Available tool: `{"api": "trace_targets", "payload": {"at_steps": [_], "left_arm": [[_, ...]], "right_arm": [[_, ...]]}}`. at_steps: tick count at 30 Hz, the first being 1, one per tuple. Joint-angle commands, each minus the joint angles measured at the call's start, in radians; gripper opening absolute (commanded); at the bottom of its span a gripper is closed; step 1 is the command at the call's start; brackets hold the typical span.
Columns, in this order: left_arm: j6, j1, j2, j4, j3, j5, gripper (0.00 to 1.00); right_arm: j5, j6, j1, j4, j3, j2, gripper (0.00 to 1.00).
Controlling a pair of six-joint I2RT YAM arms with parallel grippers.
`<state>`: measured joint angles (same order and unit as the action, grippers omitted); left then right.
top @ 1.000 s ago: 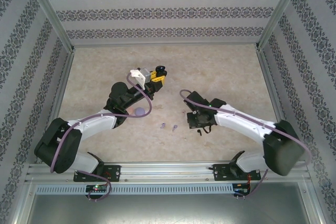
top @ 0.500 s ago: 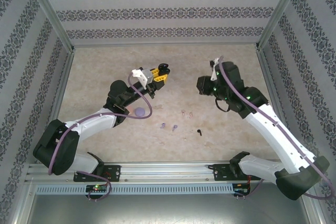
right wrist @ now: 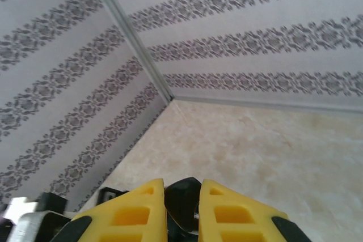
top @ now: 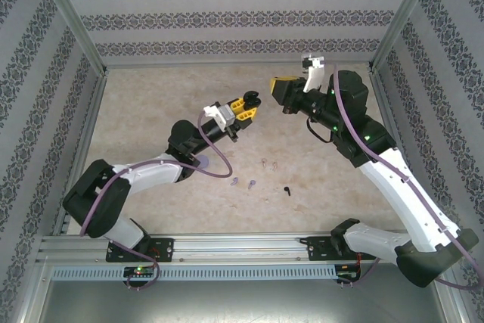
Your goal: Insert the wireless bluetooth earbuds into the charging case
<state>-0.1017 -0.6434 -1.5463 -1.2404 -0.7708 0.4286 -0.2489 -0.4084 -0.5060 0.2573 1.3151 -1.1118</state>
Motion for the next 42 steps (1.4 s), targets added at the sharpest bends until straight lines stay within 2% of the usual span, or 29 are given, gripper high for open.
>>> {"api": "trace_targets", "payload": {"at_steps": [1,15,27,42], "left_arm": [[0.016,-0.021,-0.060,-0.177,-0.051,-0.020,0.00],[0.050,-0.029,-0.113,-0.182,-0.095,-0.011,0.00],[0.060,-0.030,-0.121,-0.182,-0.095,-0.007,0.00],[0.071,-0.031,-0.113,-0.182,-0.102,-0.004,0.00]], "right_arm": [[-0.094,0.054,0.010,-0.124,-0.022,-0.002,0.16],[-0.144,0.003,0.012,-0.210,-0.172,-0.003,0.16],[-0.171,-0.028,0.012,-0.240,-0.173,-0.047,0.15],[-0.148,-0.023,0.016,-0.222,-0.211,-0.037,0.14]]}}
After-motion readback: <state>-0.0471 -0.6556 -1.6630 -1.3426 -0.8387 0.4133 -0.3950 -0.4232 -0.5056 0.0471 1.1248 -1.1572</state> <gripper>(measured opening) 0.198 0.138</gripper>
